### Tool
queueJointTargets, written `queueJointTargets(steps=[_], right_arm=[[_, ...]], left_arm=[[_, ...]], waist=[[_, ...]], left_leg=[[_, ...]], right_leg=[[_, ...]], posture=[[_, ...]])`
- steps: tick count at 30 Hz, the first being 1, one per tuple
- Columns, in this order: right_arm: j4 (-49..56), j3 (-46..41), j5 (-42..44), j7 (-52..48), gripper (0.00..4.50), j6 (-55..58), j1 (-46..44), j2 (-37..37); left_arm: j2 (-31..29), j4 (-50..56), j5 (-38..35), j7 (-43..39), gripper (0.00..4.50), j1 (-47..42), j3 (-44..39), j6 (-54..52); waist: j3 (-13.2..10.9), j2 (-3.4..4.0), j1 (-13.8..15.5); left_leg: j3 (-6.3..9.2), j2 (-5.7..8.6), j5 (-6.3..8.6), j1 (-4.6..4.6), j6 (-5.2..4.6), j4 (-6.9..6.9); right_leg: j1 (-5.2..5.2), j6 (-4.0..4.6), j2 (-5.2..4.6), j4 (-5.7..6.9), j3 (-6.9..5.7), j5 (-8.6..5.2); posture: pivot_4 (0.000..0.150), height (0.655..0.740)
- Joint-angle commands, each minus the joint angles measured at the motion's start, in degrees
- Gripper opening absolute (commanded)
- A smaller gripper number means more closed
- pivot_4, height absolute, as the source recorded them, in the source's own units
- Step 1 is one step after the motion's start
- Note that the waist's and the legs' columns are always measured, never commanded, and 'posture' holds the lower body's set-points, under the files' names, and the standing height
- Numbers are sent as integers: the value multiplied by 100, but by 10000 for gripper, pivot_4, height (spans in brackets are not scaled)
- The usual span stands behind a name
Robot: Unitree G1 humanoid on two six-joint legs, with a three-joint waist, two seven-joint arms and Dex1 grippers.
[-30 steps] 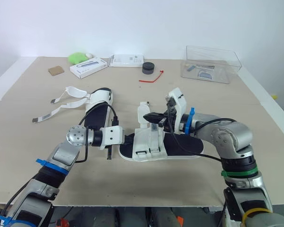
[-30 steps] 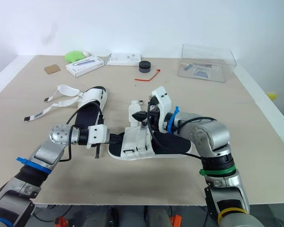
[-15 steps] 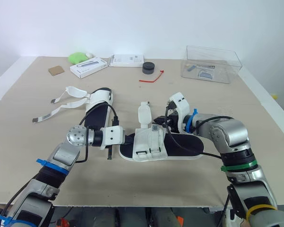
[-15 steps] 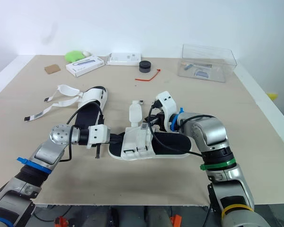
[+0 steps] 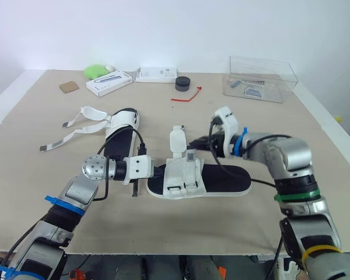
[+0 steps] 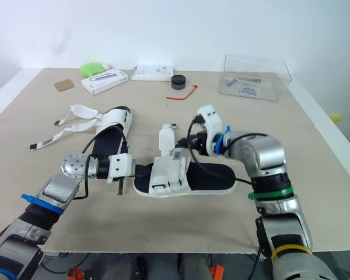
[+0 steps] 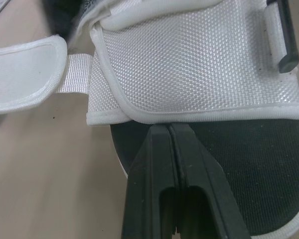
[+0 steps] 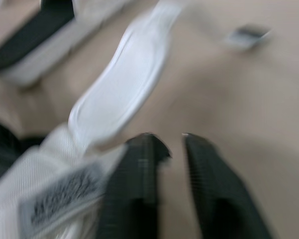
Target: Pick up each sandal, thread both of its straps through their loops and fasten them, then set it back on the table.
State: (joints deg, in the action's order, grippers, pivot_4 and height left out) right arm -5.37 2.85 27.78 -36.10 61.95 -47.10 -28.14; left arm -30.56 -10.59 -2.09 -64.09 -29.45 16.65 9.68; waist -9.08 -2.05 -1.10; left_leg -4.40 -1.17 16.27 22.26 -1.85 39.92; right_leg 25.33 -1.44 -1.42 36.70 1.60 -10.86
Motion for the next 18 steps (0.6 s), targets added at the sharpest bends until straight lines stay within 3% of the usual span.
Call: queueJointTargets(steps=[1, 3, 4, 14, 18], right_arm=[[-686, -799, 426, 124, 31323, 185, -639, 423], [-1073, -1060, 595, 219, 41965, 521, -833, 678], [-1218, -1114, 624, 247, 44616, 638, -883, 763], [-2370, -1084, 596, 188, 44616, 1069, -1238, 1017], [-3346, -1103, 530, -45, 44616, 720, -1905, 1305]], left_arm=[[-26, -125, 208, -19, 0, 10, 157, -16], [-29, -140, 225, -29, 0, -8, 161, 5], [-28, -144, 226, -34, 0, -18, 160, 7], [-86, -69, 210, -34, 0, 29, 147, 0], [-78, -69, 223, -8, 0, 25, 154, -3]], waist=[[0, 1, -8], [0, 1, -6], [0, 2, -4], [-1, 5, -11], [-2, 9, -16]], left_leg=[[0, -1, 0, -1, 0, 0], [1, -3, 0, -1, 0, -1], [2, -3, 0, -1, 0, -2], [-1, -1, 0, 11, 0, -7], [4, -2, 0, 10, -1, -10]], right_leg=[[0, 1, 2, 0, 0, 0], [0, 6, 3, 0, -1, 2], [0, 7, 4, 0, -2, 2], [2, 3, -9, -22, -9, 12], [1, 7, -6, -24, -17, 14]], posture=[[1500, 7400], [1500, 7400], [1500, 7400], [1500, 7400], [1500, 7400]])
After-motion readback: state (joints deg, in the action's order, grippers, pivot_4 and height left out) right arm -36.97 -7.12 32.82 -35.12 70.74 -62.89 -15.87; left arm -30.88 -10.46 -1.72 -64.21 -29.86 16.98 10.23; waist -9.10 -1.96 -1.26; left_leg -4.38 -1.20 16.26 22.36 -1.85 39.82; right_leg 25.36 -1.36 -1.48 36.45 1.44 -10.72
